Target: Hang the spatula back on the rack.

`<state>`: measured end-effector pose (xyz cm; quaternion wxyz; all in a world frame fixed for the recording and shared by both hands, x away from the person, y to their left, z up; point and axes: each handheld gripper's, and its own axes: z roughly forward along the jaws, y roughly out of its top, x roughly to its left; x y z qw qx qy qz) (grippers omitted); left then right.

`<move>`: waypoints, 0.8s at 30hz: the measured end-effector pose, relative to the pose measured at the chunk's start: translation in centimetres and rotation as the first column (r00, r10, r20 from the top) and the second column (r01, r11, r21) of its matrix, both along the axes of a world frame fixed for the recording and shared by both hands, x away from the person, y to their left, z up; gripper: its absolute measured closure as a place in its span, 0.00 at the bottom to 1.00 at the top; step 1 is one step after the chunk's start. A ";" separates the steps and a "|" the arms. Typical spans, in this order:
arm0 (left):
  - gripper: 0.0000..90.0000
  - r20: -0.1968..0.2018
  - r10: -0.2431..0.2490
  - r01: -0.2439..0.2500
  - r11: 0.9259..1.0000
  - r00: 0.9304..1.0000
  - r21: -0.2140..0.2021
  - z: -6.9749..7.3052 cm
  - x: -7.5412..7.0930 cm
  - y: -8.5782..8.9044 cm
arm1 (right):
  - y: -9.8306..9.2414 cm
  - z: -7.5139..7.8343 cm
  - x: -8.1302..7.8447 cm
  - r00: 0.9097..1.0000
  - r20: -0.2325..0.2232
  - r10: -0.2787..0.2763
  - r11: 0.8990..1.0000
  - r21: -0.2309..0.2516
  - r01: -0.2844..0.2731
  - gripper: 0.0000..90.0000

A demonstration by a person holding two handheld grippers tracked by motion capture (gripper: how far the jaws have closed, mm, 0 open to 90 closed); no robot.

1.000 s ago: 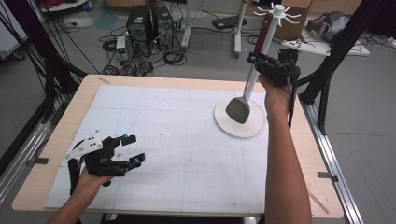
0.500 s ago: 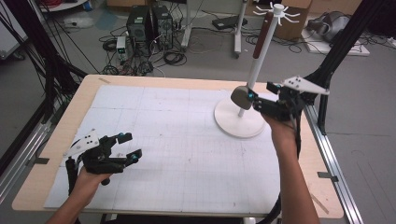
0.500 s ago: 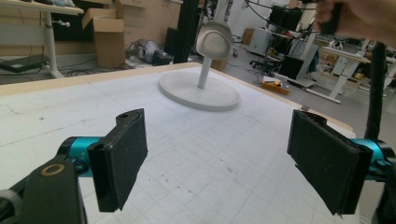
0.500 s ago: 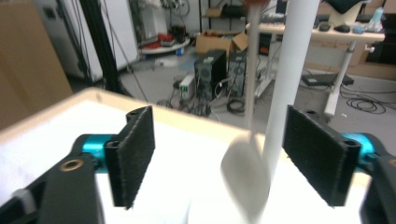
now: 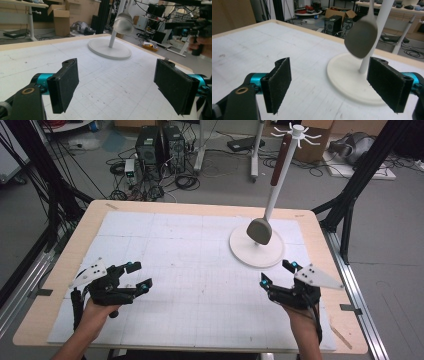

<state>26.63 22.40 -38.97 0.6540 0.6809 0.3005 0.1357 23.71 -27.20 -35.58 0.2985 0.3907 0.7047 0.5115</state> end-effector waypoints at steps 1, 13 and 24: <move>0.23 0.000 0.000 0.000 1.000 1.000 -0.002 0.0 0.0 0.0 | 0.0 -0.4 -0.4 1.000 -0.004 -0.004 1.000 0.002 0.004 0.21; 0.23 -0.006 0.017 -0.017 1.000 1.000 0.021 -0.5 -0.1 0.3 | -1.0 -2.8 -2.5 0.998 -0.048 -0.044 0.998 0.031 0.045 0.21; 0.23 -0.013 0.015 -0.015 0.999 1.000 0.036 -0.8 -0.2 0.4 | -1.3 -3.0 -2.5 0.997 -0.051 -0.060 0.998 0.026 0.061 0.21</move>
